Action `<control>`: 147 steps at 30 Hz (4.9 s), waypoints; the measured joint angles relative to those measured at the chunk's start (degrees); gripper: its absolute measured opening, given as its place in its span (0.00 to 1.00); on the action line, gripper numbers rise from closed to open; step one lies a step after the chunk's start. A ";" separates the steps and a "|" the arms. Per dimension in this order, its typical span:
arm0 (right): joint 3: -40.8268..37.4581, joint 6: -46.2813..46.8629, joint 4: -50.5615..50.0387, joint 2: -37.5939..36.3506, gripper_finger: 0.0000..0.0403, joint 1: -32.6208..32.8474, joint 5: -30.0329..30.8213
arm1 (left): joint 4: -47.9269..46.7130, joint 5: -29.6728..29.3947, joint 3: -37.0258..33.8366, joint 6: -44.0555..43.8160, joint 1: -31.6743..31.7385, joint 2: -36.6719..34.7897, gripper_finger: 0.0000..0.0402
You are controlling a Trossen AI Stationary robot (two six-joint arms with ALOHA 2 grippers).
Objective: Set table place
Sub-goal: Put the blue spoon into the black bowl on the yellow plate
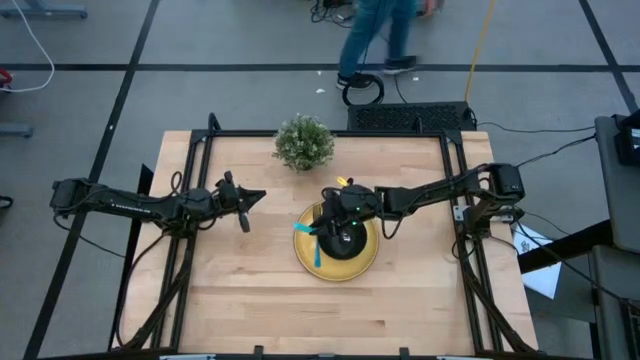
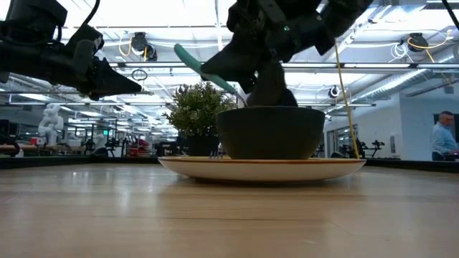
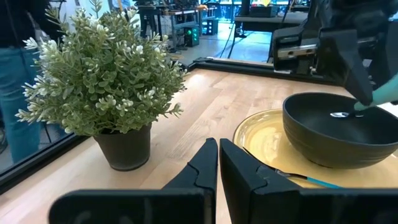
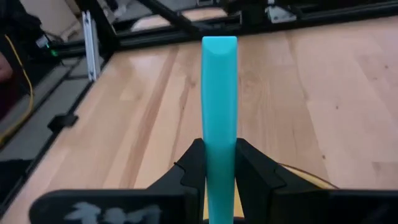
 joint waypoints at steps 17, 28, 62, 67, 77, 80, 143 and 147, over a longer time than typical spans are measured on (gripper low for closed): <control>-6.61 1.14 7.77 -0.11 0.12 -2.14 1.70 | 0.04 0.01 0.00 -0.02 0.00 0.00 0.06; -6.64 0.79 7.83 -0.11 0.12 -2.14 1.68 | 0.04 0.00 0.00 -0.53 0.00 0.00 0.06; -10.55 3.57 17.06 0.13 0.12 -1.14 1.99 | 0.06 0.00 0.00 -0.75 -0.02 0.00 0.06; -11.30 3.07 16.49 0.22 0.12 -1.40 3.24 | 0.07 0.00 0.00 -0.79 -0.01 0.00 0.06; -11.30 0.19 12.03 0.22 0.12 -1.35 5.08 | 0.11 0.00 0.00 -0.95 0.00 0.00 0.06; -11.30 -0.77 11.11 0.22 0.12 -1.27 5.73 | 0.11 0.00 0.00 -1.07 0.00 0.00 0.06; -11.30 -7.82 7.76 0.22 0.14 1.03 6.45 | 0.09 0.00 0.00 -2.01 -0.02 0.00 0.06; -11.30 -7.93 7.76 0.22 0.14 1.03 6.45 | 0.11 0.00 0.00 -2.01 0.00 0.00 0.06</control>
